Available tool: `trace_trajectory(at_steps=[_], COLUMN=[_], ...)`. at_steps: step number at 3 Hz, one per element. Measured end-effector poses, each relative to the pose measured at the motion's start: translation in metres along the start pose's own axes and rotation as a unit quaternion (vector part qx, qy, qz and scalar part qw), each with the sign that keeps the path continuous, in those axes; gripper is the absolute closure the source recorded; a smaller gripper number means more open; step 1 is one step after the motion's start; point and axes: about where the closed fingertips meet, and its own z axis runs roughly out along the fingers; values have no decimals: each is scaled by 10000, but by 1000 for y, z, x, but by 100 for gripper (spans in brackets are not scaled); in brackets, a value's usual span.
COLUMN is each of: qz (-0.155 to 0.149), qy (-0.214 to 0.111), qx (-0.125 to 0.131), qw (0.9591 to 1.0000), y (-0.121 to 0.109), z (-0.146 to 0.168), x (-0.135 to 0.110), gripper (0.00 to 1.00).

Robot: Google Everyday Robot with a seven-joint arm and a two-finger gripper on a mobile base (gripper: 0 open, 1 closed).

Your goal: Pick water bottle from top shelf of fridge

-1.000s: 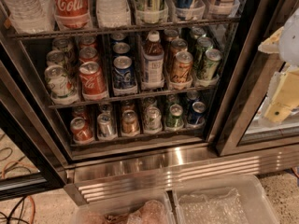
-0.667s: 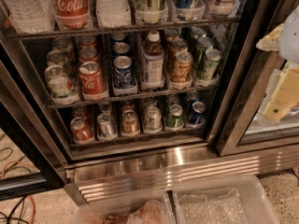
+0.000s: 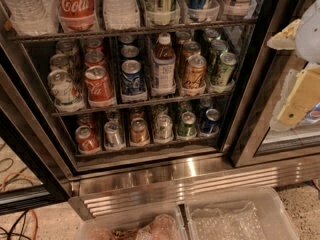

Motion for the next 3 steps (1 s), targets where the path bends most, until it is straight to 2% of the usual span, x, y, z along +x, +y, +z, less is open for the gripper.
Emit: trace_trajectory(at_steps=[1,2,3], qz=[28,-147,-227], qy=[-481,-1050,-1576], qx=[-77,-183,-365], qw=[9988,9942,9866], y=[-8,-15,-21], z=[-3,-7,-4], x=[-10,-38,-63], gripper=[0,0,0])
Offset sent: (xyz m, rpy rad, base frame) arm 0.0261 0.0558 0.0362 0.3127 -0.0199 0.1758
